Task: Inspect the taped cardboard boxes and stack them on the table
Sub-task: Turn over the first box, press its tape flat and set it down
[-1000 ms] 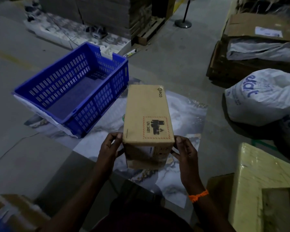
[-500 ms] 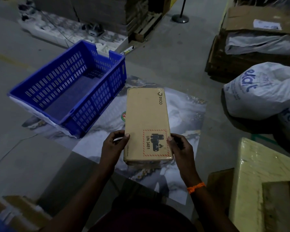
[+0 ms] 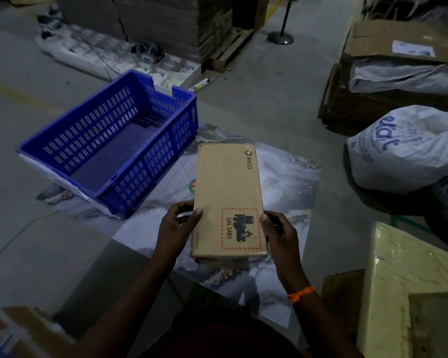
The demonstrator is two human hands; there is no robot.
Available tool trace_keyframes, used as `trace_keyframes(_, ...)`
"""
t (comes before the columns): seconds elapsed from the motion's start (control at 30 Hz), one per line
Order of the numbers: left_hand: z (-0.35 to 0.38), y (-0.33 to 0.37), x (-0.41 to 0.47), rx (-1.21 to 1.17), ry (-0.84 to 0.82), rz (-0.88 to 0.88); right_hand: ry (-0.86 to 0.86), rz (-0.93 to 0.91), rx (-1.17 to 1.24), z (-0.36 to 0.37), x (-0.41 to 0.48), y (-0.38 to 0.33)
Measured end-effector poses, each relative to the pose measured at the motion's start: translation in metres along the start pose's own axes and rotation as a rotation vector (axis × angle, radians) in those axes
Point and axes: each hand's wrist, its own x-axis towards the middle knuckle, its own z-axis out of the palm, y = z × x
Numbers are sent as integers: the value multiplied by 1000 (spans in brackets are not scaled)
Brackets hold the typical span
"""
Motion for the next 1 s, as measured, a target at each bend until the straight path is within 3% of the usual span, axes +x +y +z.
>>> trace_keyframes(0.3, -10, 2, 6, -18, -44, -7, -41, -52, -17, 12, 5, -3)
trace_keyframes(0.5, -54, 7, 13, 381, 115, 204, -204, -223, -120, 43, 1, -7)
trace_keyframes(0.6, -64, 15, 10, 578, 41, 232, -154, -165, -295, 60, 1, -7)
trace_keyframes(0.7, -65, 23, 2, 543, 32, 134, -125, 115, -383, 64, 8, -4)
trace_keyframes(0.8, -57, 32, -3, 466, 35, 15, -241, 428, -184, 61, 13, 9)
trace_keyframes(0.87, -52, 32, -1, 529, -4, -19, -285, 430, -65, 60, 9, 23)
trace_keyframes(1.0, -49, 20, 2, 472, -113, 32, -157, 286, 83, 50, -1, 26)
